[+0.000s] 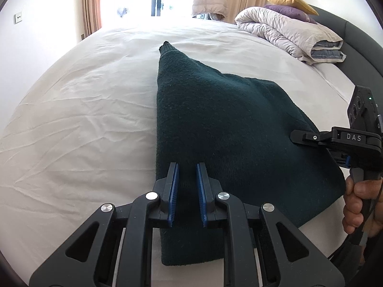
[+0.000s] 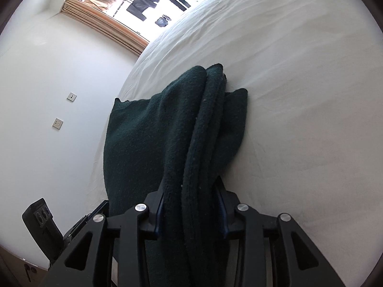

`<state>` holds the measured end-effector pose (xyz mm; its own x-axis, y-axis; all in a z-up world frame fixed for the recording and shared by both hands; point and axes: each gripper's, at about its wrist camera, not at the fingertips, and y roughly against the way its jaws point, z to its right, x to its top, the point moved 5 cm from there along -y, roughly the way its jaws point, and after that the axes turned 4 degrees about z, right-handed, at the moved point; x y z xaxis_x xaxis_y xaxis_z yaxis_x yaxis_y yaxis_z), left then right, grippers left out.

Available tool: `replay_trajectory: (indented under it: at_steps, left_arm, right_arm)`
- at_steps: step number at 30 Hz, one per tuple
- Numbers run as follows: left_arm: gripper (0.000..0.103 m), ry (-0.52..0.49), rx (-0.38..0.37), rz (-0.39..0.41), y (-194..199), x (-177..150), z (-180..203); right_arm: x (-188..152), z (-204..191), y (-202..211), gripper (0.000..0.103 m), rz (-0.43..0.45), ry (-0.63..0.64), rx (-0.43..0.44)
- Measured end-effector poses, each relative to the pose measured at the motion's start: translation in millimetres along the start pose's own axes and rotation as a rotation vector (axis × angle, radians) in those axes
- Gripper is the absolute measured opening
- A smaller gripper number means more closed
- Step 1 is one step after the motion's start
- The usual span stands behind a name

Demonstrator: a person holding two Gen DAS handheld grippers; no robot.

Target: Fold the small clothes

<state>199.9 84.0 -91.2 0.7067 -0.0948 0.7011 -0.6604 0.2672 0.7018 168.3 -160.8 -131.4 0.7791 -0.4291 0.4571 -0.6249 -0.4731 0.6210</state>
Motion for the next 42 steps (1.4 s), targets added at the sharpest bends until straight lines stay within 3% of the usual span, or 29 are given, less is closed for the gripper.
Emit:
replay_trajectory:
  at_steps: [4, 7, 10, 12, 14, 16, 18, 21, 26, 29, 31, 33, 38, 42]
  left_arm:
    - [0.016, 0.023, -0.003, -0.009, 6.3, -2.3, -1.8]
    - [0.016, 0.024, -0.004, 0.002, 20.2, -4.9, -0.7]
    - [0.018, 0.013, 0.007, 0.079, 43.2, -5.9, 0.4]
    - [0.032, -0.013, 0.040, 0.146, 64.1, -3.8, 4.6]
    - [0.083, -0.042, 0.080, 0.257, 94.6, 0.8, 10.2]
    - [0.100, -0.076, 0.143, 0.416, 134.6, 6.6, 16.2]
    - [0.103, -0.117, 0.187, 0.542, 169.7, 11.1, 23.9]
    - [0.103, -0.145, 0.231, 0.605, 201.0, 15.9, 30.8]
    - [0.103, -0.134, 0.237, 0.605, 235.8, 11.3, 33.5]
    - [0.103, -0.085, 0.228, 0.538, 245.0, 10.1, 27.5]
    - [0.103, -0.040, 0.270, 0.492, 249.7, 7.8, 21.0]
    - [0.103, -0.009, 0.311, 0.428, 243.0, 5.4, 14.9]
    - [0.103, 0.035, 0.256, 0.283, 211.9, -14.4, 16.6]
    - [0.103, 0.026, 0.256, 0.230, 191.9, -28.2, 22.1]
  right_arm:
    - [1.4, 0.5, 31.0, 0.063, 0.073, 0.023, -0.119]
    - [-5.2, -14.2, 65.4, 0.066, 0.173, 0.120, -0.224]
    - [-20.5, -42.5, 99.3, 0.073, 0.286, 0.238, -0.283]
    - [-35.4, -65.1, 119.8, 0.085, 0.366, 0.328, -0.322]
    - [-49.4, -87.2, 138.3, 0.098, 0.445, 0.402, -0.344]
    - [-62.8, -109.0, 157.3, 0.103, 0.533, 0.468, -0.349]
    - [-72.4, -127.2, 172.8, 0.103, 0.600, 0.521, -0.378]
    - [-79.1, -150.6, 193.8, 0.103, 0.657, 0.574, -0.424]
    - [-87.9, -186.2, 223.0, 0.103, 0.658, 0.637, -0.418]
    - [-92.9, -196.9, 231.2, 0.103, 0.618, 0.651, -0.437]
    - [-96.3, -201.7, 235.4, 0.103, 0.607, 0.637, -0.441]
    - [-97.2, -200.6, 235.3, 0.103, 0.582, 0.597, -0.443]
    - [-99.1, -183.6, 222.5, 0.103, 0.506, 0.503, -0.423]
    - [-104.7, -166.3, 211.2, 0.103, 0.450, 0.446, -0.407]
